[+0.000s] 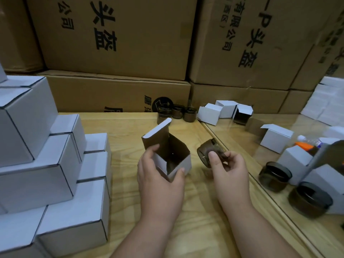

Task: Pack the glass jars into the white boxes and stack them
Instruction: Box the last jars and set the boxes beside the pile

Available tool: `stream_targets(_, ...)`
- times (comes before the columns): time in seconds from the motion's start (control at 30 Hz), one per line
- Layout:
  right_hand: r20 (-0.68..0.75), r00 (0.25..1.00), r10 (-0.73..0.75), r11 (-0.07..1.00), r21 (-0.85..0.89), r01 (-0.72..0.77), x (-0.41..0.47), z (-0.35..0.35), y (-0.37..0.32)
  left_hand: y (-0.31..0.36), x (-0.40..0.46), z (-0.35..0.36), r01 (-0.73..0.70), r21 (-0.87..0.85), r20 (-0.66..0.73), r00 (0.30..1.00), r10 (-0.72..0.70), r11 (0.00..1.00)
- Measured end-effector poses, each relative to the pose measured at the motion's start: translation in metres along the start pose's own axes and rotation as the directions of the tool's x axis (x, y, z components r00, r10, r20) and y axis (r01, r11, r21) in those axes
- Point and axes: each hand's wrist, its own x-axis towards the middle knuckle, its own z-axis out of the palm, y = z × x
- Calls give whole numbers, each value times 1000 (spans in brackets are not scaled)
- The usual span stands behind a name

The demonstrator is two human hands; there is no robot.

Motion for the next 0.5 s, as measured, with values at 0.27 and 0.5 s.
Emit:
stream_targets(0.27,-42,949,-312,948,54,314,-5,9,-4,-3,-3,2,-45,48,74,996,41,998)
stream_targets(0.5,80,736,-672,740,110,664,-14,18,-8,-4,-1,3,-98,177,143,987,73,979)
